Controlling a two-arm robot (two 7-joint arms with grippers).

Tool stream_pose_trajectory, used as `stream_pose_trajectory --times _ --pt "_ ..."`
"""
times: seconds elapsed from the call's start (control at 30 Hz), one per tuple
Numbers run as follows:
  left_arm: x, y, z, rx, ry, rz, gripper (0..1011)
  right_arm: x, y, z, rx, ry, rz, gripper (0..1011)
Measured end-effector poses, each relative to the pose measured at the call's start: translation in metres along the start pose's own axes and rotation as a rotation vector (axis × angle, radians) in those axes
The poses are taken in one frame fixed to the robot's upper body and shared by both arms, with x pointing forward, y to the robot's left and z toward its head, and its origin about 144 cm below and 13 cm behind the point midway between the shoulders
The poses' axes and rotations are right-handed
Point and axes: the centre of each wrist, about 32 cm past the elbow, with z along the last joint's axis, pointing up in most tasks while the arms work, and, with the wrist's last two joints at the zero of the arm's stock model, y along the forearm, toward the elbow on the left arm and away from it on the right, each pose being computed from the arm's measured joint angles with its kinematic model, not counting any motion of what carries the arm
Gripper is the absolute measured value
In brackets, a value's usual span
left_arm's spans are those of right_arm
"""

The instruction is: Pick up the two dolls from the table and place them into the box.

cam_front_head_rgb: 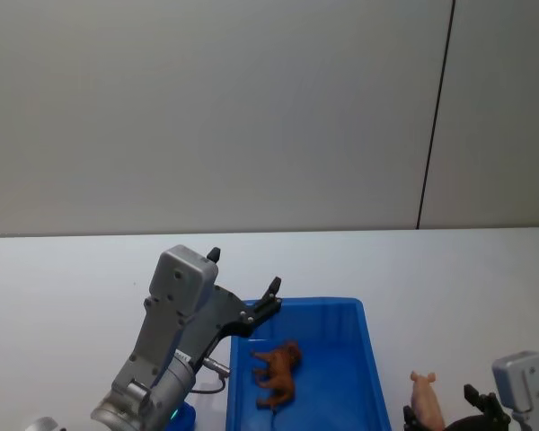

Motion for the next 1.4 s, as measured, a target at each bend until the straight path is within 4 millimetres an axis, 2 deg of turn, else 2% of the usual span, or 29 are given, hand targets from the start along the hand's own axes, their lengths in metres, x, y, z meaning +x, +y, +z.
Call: stream_pose_trajectory --times 0.27,0.37,0.7,0.9,0.93,0.97,1.03,1.4 --pt "0.0 0.0 0.0 0.0 0.0 0.0 1001 0.0 0.006 -0.01 -0.028 0.015 0.013 1001" --pt "0.0 0.0 0.0 0.0 0.0 0.0 1001 -0.001 0.009 -0.014 -0.038 0.018 0.018 967" --pt "0.0 0.0 0.0 0.0 0.0 0.0 1001 -0.003 0.016 -0.022 -0.061 0.017 0.02 705" --pt "0.0 0.0 0.0 0.0 0.0 0.0 1001 -0.005 0.017 -0.022 -0.056 0.002 0.009 487" --pt "0.0 0.0 0.0 0.0 0.0 0.0 1001 -0.005 0.017 -0.022 -0.054 -0.001 0.006 487" --pt "0.0 0.0 0.0 0.0 0.0 0.0 1001 -0.005 0.017 -0.021 -0.051 -0.003 0.004 426" --pt "0.0 0.0 0.0 0.0 0.0 0.0 1001 -0.006 0.016 -0.02 -0.042 -0.01 -0.002 380" --pt "0.0 0.0 0.0 0.0 0.0 0.0 1001 -0.008 0.011 -0.007 0.029 -0.047 -0.018 371"
